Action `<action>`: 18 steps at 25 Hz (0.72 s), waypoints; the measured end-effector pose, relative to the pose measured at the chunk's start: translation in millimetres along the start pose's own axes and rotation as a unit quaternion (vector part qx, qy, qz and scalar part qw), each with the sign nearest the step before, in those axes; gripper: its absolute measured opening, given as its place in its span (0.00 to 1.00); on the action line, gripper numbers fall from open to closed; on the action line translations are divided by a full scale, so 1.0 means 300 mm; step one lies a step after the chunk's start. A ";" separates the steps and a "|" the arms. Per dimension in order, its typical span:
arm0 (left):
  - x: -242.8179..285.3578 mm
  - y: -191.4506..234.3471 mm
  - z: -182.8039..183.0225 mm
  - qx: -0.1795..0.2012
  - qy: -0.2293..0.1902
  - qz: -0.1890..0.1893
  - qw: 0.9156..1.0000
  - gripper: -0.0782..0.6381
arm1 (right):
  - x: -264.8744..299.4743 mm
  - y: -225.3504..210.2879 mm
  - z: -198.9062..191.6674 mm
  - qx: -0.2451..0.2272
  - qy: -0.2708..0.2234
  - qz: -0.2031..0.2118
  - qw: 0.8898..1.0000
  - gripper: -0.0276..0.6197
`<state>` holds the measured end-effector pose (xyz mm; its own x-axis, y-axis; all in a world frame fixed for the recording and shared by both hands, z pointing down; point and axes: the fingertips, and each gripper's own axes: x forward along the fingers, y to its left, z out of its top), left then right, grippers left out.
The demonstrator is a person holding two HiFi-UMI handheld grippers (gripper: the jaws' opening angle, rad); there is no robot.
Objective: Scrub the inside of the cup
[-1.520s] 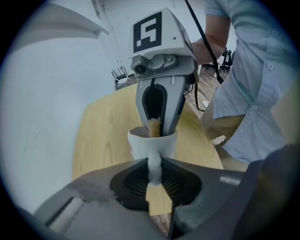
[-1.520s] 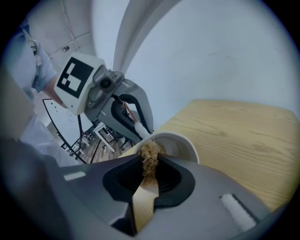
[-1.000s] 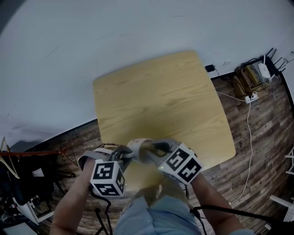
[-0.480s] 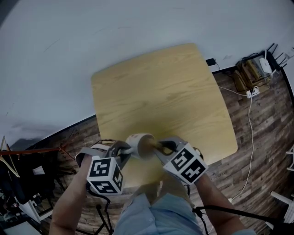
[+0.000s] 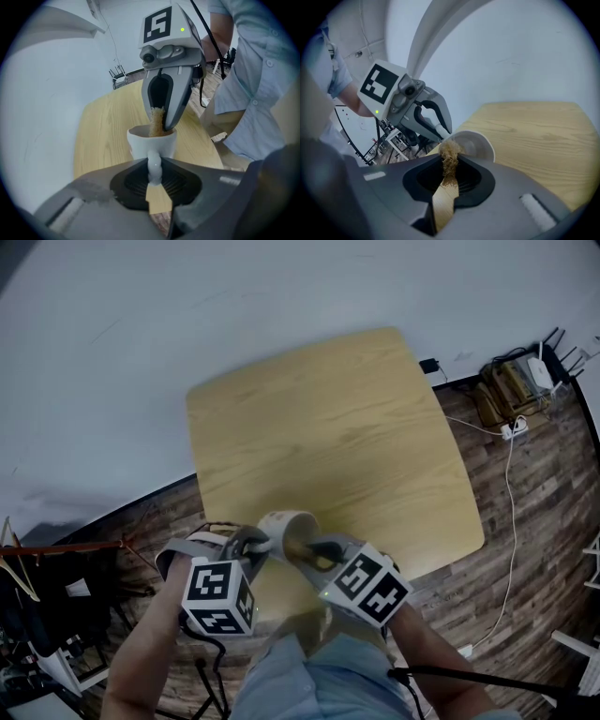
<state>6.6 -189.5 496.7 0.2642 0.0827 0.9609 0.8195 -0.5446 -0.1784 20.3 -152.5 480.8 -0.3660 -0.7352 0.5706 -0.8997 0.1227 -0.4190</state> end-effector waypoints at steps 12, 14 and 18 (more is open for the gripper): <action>-0.003 -0.008 -0.009 0.000 -0.001 -0.003 1.000 0.21 | -0.025 -0.076 0.093 -0.025 -0.015 -0.028 0.999 0.13; -0.003 -0.006 -0.011 0.001 -0.001 -0.004 1.000 0.20 | -0.030 -0.097 0.091 -0.026 -0.016 -0.035 0.999 0.13; -0.009 -0.007 -0.019 0.000 -0.003 -0.001 1.000 0.21 | -0.047 -0.133 0.079 -0.019 -0.022 -0.050 0.998 0.13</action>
<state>1.4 -193.2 495.8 0.2653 0.0900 0.9600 0.8206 -0.5438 -0.1758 66.8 -162.9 472.7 -0.2635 -0.7731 0.5769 -0.9400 0.0716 -0.3334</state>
